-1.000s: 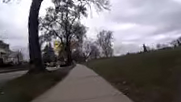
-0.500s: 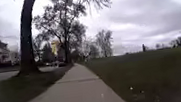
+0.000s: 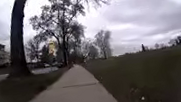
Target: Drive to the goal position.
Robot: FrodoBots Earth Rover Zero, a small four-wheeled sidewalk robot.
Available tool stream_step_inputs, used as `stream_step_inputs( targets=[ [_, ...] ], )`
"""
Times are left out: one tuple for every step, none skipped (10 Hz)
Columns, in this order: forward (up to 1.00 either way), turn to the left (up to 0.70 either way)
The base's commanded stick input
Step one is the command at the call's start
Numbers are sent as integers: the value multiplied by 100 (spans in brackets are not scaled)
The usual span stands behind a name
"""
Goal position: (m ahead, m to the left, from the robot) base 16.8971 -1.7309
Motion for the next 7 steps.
stream_step_inputs(
  targets=[
    [100, 0],
    [100, 0],
    [100, 0],
    [100, 0],
    [100, 0],
    [100, 0],
    [100, 0]
  ],
)
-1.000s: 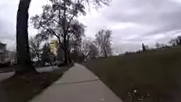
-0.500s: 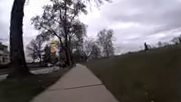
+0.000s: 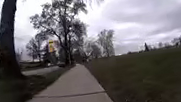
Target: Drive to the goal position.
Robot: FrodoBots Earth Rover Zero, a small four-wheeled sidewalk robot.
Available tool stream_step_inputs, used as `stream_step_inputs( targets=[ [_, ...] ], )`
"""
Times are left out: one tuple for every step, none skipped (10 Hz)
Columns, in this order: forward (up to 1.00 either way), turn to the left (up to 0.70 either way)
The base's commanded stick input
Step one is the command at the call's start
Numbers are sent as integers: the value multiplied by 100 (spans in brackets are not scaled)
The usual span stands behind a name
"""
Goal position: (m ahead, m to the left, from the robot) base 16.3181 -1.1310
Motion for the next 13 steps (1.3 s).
stream_step_inputs(
  targets=[
    [100, 0],
    [100, 0],
    [100, 0],
    [100, 20],
    [100, 39],
    [100, 40],
    [100, 40],
    [100, 29],
    [100, 2],
    [100, 0],
    [100, 0],
    [100, 0],
    [100, 0]
  ],
)
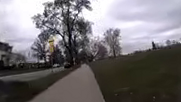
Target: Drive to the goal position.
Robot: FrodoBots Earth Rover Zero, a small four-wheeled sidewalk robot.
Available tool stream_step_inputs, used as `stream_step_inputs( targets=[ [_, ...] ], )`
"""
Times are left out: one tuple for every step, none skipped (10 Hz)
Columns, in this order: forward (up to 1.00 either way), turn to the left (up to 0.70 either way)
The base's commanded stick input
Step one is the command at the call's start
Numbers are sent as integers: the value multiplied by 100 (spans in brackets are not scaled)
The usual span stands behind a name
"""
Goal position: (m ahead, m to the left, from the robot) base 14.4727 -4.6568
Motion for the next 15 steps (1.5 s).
stream_step_inputs(
  targets=[
    [100, 0],
    [100, 0],
    [100, 0],
    [100, 0],
    [100, 0],
    [100, 0],
    [100, 3],
    [100, 17],
    [100, 38],
    [100, 40],
    [100, 40],
    [100, 7],
    [41, 0],
    [0, 0],
    [0, 0]
  ],
)
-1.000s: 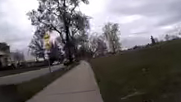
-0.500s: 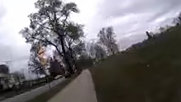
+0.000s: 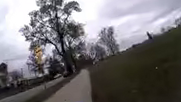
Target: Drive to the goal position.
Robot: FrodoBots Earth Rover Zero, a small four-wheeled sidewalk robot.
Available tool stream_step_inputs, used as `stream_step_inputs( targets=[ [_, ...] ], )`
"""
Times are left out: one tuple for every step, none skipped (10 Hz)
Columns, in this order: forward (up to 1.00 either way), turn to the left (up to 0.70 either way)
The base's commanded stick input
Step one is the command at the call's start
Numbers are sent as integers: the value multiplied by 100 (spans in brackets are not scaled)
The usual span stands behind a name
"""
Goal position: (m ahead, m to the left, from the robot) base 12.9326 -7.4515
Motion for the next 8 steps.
stream_step_inputs(
  targets=[
    [0, 0],
    [0, 0],
    [0, 2],
    [0, 93],
    [0, 100],
    [0, 100],
    [0, 100],
    [0, 100]
  ],
)
